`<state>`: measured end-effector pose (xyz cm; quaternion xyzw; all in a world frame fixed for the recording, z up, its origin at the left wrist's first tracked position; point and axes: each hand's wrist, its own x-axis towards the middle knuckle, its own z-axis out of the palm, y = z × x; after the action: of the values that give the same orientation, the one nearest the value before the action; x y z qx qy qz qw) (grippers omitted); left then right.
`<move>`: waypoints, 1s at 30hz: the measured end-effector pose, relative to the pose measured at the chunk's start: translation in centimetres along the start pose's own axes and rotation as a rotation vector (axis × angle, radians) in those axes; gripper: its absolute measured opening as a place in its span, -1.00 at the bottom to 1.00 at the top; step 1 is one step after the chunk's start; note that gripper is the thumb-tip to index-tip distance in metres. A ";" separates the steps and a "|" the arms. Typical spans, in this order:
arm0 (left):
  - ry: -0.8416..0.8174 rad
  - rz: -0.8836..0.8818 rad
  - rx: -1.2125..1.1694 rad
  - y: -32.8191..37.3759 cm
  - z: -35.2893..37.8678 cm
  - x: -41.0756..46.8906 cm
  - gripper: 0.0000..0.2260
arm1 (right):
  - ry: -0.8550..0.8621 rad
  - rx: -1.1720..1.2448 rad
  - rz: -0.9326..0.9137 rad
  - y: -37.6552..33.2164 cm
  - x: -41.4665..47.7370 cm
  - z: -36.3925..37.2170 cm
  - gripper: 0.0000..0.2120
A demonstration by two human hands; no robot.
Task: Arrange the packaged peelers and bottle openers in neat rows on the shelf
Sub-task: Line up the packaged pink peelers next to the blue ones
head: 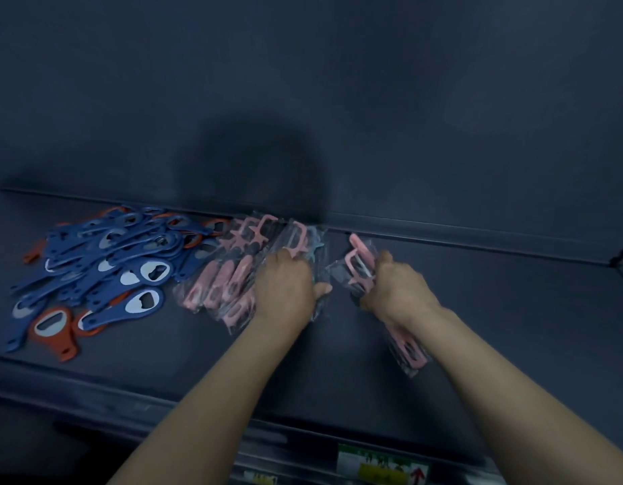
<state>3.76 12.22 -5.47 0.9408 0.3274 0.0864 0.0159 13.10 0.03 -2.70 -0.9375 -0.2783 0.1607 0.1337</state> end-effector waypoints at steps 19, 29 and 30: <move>0.114 -0.284 -0.479 -6.1 -3.2 -0.1 -0.77 | 0.139 0.352 -0.029 -4.0 0.6 1.1 -0.63; 0.052 -0.265 -0.201 -11.4 -1.2 -0.9 -0.66 | 0.076 0.392 -0.073 -11.0 0.7 4.6 -0.45; 0.040 -0.265 -0.157 -11.4 -1.1 -0.8 -0.60 | 0.069 0.348 -0.060 -11.4 0.7 4.9 -0.40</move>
<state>-4.05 20.58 -5.51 0.8834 0.4410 0.1274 0.0941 6.37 10.47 -3.49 -0.8964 -0.2694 0.1702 0.3081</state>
